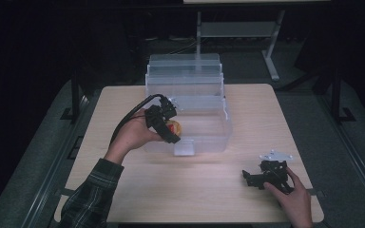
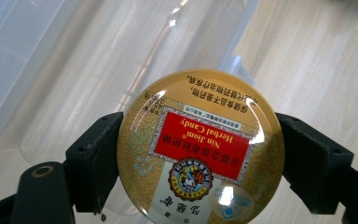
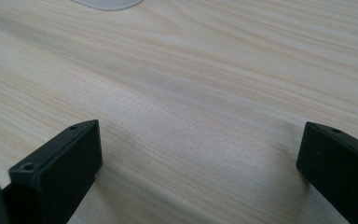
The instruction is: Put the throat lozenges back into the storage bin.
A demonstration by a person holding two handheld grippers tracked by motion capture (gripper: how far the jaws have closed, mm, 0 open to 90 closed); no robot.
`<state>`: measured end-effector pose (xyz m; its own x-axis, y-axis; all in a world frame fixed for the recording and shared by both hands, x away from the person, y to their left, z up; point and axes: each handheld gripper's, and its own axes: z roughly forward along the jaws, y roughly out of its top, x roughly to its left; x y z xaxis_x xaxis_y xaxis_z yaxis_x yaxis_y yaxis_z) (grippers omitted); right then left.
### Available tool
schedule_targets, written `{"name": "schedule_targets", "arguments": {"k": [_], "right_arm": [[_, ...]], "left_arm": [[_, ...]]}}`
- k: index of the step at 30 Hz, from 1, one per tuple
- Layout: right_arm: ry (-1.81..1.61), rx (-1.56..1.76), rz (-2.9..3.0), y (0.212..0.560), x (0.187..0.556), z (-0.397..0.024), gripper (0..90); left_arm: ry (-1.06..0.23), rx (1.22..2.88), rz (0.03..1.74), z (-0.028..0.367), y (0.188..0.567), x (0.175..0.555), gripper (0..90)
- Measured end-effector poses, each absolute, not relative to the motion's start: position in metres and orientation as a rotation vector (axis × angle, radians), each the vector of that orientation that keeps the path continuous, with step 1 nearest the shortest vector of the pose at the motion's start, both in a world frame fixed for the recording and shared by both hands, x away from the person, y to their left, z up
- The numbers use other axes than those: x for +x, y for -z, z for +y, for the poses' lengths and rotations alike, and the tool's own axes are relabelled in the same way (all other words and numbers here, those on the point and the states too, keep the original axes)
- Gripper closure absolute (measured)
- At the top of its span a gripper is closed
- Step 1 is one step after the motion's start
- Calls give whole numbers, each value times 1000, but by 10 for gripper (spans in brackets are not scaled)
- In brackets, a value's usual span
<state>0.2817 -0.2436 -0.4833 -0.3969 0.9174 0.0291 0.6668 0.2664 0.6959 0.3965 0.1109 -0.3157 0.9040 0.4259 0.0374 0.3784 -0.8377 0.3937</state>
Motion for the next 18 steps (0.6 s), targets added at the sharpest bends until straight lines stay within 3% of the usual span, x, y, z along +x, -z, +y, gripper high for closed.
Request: {"name": "schedule_targets", "arguments": {"k": [18], "right_arm": [[-901,1439,2161,483,282,-244,0]], "left_arm": [[-204,2668,700,133,317,416,198]]}}
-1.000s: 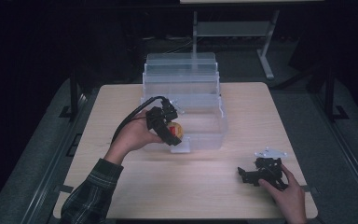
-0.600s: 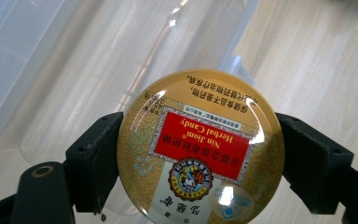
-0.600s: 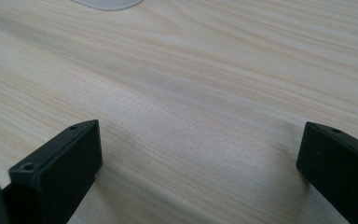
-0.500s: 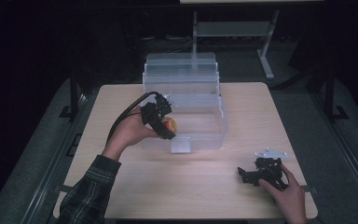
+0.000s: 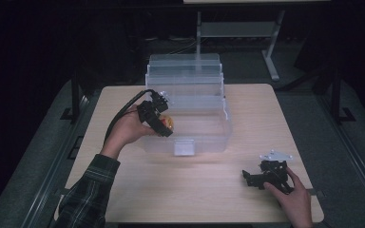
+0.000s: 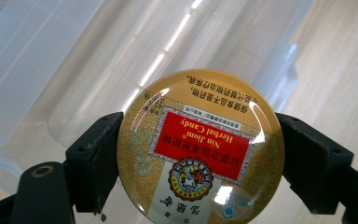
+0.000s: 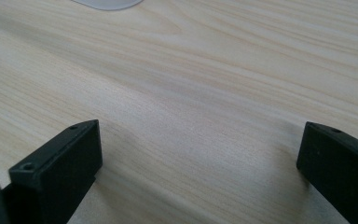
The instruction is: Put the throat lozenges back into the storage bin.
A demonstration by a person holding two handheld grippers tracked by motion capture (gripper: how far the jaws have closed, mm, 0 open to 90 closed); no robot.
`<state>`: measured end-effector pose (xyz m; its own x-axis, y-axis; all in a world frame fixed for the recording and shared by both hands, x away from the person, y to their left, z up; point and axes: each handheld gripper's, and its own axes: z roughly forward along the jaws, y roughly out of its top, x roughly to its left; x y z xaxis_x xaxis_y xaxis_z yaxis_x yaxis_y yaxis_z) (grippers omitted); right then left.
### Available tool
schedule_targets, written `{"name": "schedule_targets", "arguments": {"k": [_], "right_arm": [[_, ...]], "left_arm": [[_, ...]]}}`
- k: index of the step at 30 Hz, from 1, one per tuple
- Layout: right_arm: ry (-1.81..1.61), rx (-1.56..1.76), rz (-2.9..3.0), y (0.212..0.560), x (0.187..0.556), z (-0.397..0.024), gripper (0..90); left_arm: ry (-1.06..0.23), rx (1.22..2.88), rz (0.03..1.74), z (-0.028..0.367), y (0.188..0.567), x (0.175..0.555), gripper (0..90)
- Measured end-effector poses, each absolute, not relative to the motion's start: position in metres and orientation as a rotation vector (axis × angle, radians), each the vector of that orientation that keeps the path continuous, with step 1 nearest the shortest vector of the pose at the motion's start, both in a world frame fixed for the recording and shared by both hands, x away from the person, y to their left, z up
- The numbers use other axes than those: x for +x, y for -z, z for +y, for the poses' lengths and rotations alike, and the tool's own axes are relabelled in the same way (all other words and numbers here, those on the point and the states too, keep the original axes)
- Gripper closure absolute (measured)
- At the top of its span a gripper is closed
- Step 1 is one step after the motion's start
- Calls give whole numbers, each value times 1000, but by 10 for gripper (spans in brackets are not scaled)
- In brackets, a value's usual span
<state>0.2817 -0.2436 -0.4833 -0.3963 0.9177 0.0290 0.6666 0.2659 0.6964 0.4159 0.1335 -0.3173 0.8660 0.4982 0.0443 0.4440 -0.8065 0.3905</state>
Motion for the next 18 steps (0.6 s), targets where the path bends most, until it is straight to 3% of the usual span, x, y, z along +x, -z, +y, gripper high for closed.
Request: {"name": "schedule_targets", "arguments": {"k": [18], "right_arm": [[-900,1439,2162,483,282,-244,0]], "left_arm": [[-220,2664,807,159,328,431,197]]}}
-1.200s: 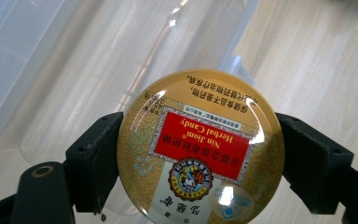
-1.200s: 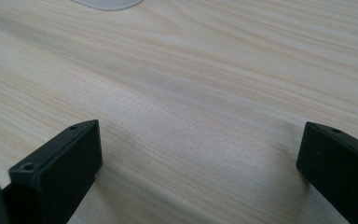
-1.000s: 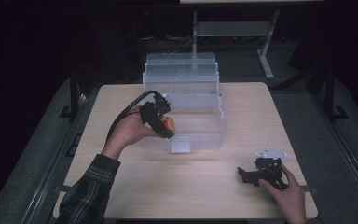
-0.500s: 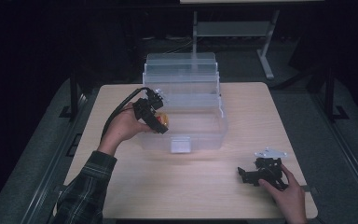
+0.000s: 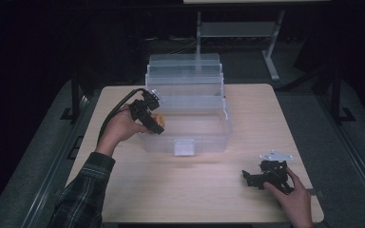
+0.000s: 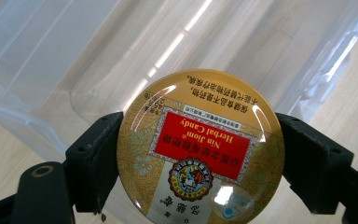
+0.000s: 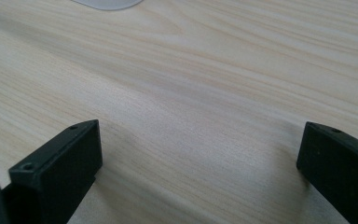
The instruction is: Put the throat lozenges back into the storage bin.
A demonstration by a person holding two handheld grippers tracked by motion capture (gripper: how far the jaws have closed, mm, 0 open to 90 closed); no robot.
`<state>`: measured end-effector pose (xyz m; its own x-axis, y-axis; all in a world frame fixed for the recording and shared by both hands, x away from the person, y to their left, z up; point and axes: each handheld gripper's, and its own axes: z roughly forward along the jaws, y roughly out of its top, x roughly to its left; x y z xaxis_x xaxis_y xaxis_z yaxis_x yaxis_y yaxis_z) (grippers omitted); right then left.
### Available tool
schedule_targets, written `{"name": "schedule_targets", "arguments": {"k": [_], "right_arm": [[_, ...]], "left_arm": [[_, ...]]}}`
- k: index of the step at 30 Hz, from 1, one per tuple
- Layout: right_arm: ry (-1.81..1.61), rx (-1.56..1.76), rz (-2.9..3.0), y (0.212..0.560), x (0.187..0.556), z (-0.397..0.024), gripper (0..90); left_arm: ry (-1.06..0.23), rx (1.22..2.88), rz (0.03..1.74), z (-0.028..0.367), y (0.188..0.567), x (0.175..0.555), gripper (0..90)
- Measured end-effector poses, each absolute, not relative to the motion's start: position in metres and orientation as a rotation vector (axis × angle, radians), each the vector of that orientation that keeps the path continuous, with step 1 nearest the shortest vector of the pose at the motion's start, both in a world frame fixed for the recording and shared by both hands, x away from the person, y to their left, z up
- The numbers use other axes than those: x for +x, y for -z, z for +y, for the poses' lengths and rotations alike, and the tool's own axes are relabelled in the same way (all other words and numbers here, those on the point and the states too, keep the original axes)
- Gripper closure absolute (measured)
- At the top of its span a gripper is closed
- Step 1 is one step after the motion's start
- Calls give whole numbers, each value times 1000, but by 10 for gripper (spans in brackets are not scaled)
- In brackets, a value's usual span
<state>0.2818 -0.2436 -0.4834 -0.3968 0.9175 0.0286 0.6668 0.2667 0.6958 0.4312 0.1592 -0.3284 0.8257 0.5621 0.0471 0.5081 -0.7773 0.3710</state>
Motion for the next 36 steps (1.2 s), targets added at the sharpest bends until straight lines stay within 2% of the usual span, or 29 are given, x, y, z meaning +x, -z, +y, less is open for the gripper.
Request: {"name": "schedule_targets", "arguments": {"k": [36], "right_arm": [[-900,1439,2162,483,282,-244,0]], "left_arm": [[-215,2668,836,173,338,442,191]]}}
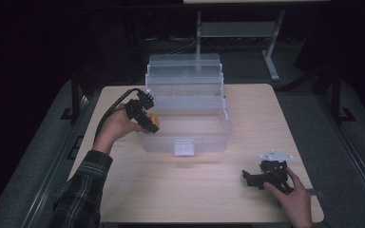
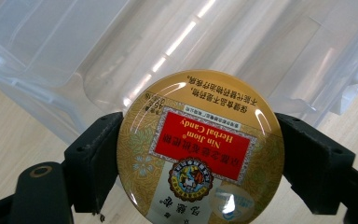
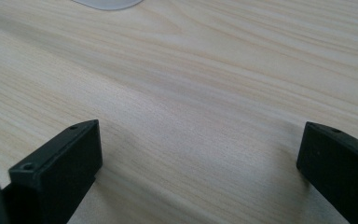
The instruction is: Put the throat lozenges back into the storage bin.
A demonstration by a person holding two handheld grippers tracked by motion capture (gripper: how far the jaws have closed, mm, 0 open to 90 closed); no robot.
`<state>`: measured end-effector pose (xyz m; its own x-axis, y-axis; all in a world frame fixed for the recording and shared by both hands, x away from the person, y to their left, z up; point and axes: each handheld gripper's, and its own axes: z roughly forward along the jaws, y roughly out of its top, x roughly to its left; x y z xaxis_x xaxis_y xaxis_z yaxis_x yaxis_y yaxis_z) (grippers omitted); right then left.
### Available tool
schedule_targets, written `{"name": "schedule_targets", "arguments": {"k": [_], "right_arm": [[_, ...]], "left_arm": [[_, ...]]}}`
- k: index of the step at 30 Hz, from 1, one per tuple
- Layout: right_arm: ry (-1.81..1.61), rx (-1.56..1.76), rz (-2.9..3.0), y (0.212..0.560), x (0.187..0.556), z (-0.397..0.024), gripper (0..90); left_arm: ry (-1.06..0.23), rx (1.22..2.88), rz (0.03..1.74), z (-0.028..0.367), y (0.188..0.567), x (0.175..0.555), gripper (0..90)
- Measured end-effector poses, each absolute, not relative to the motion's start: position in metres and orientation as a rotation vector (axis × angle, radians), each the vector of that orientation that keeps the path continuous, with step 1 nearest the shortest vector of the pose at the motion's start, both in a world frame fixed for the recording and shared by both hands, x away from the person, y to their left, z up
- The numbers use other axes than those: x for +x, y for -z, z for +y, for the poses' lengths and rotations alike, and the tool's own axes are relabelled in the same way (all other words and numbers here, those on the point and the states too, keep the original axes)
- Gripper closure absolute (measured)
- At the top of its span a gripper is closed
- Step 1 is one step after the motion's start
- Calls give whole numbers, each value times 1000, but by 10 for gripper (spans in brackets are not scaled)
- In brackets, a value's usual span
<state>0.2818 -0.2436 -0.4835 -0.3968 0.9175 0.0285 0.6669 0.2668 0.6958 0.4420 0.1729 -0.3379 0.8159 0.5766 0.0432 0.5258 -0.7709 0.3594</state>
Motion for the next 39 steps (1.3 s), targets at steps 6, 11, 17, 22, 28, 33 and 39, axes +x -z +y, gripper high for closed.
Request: {"name": "schedule_targets", "arguments": {"k": [6,11,17,22,28,33,39], "right_arm": [[-900,1438,2162,483,282,-244,0],[-900,1439,2162,483,282,-244,0],[-900,1439,2162,483,282,-244,0],[-900,1440,2162,483,282,-243,0],[-899,1438,2163,483,282,-244,0],[-899,1437,2163,483,282,-244,0],[-899,1437,2163,483,282,-244,0]], "left_arm": [[-221,2659,841,173,339,442,189],[-219,2650,839,174,338,443,188],[-231,2631,840,179,334,438,189],[-249,2605,842,188,328,430,188],[-255,2551,849,202,324,418,188],[-273,2519,853,214,322,407,188],[-304,2476,862,226,322,393,188]]}}
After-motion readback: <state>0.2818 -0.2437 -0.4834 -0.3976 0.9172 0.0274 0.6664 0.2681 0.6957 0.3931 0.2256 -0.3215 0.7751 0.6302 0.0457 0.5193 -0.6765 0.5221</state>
